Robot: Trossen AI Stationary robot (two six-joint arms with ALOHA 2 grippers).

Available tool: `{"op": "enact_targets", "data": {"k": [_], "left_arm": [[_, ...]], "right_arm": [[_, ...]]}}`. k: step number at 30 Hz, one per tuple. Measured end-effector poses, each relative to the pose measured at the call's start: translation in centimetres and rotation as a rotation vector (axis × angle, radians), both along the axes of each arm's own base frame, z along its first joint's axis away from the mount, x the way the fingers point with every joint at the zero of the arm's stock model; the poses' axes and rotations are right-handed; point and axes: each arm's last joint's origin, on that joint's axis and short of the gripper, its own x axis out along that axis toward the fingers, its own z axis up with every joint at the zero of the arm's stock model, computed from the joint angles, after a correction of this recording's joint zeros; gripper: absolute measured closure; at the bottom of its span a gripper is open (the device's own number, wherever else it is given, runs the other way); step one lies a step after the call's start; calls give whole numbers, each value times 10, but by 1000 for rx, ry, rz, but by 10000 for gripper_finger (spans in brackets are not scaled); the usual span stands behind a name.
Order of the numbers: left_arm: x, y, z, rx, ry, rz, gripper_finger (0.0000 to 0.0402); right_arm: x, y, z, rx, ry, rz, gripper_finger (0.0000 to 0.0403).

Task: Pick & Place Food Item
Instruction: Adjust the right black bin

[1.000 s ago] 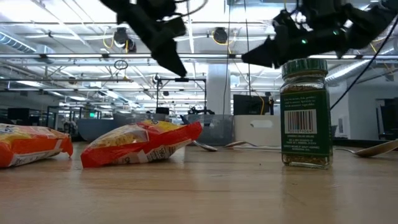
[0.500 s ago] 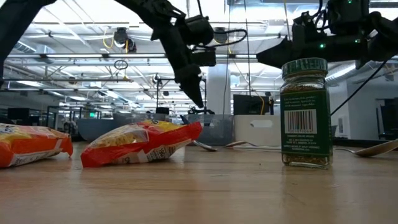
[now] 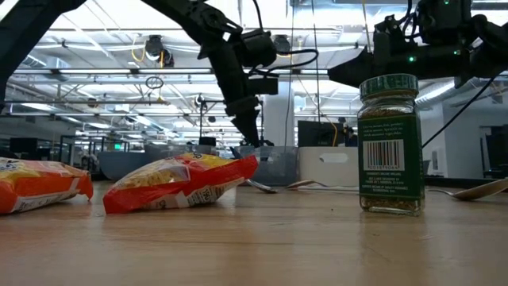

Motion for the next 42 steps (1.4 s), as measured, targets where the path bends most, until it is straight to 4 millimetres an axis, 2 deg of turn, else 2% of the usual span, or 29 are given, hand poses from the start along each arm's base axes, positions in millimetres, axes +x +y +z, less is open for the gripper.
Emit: {"op": "enact_targets", "data": {"k": [17, 28, 42], "left_arm": [[-1, 5, -11, -21, 48, 18, 211], [-1, 5, -12, -26, 50, 22, 305], [-1, 4, -13, -34, 49, 19, 392]], "right_arm": [[0, 0, 0, 0, 1, 0, 271], [0, 0, 0, 0, 1, 1, 271], [0, 0, 0, 0, 1, 1, 271]]}}
